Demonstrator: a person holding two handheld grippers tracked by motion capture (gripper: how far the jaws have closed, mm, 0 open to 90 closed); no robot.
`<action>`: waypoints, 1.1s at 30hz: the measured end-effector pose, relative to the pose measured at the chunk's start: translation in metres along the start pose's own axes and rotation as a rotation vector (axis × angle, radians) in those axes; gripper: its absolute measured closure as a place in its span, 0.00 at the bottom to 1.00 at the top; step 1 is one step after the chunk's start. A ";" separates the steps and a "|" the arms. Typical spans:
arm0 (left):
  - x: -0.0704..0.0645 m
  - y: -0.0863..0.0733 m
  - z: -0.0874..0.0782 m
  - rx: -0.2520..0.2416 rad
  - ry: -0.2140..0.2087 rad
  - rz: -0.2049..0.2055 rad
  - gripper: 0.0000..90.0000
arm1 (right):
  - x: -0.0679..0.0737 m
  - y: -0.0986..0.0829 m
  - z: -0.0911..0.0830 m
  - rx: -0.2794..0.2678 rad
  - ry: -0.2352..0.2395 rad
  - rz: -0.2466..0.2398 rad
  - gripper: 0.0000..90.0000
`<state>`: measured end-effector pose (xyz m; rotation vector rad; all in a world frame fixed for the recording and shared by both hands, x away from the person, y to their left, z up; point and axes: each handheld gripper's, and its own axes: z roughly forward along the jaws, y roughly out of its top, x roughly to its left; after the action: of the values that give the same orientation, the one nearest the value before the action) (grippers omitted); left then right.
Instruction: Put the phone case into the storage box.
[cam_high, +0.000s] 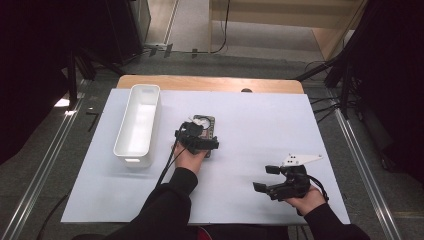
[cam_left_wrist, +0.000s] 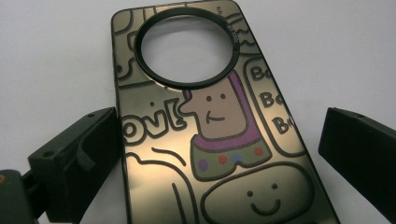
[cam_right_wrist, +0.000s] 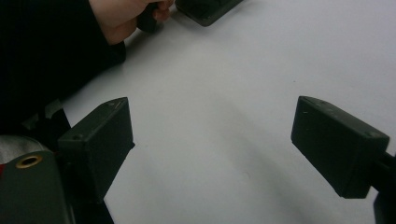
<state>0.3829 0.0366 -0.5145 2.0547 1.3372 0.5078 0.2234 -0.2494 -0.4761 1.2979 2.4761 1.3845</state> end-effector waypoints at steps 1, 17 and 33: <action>-0.001 0.000 0.001 -0.003 0.006 0.004 0.00 | 0.000 0.000 0.000 0.000 0.000 0.001 0.13; -0.005 -0.001 0.002 0.002 0.036 0.024 0.00 | 0.000 0.000 0.000 0.001 -0.001 -0.001 0.13; -0.008 0.000 0.000 -0.001 0.089 -0.021 0.07 | 0.001 0.000 0.001 0.005 -0.004 -0.006 0.13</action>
<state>0.3794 0.0294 -0.5146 2.0362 1.4078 0.5967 0.2234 -0.2479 -0.4765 1.2915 2.4809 1.3738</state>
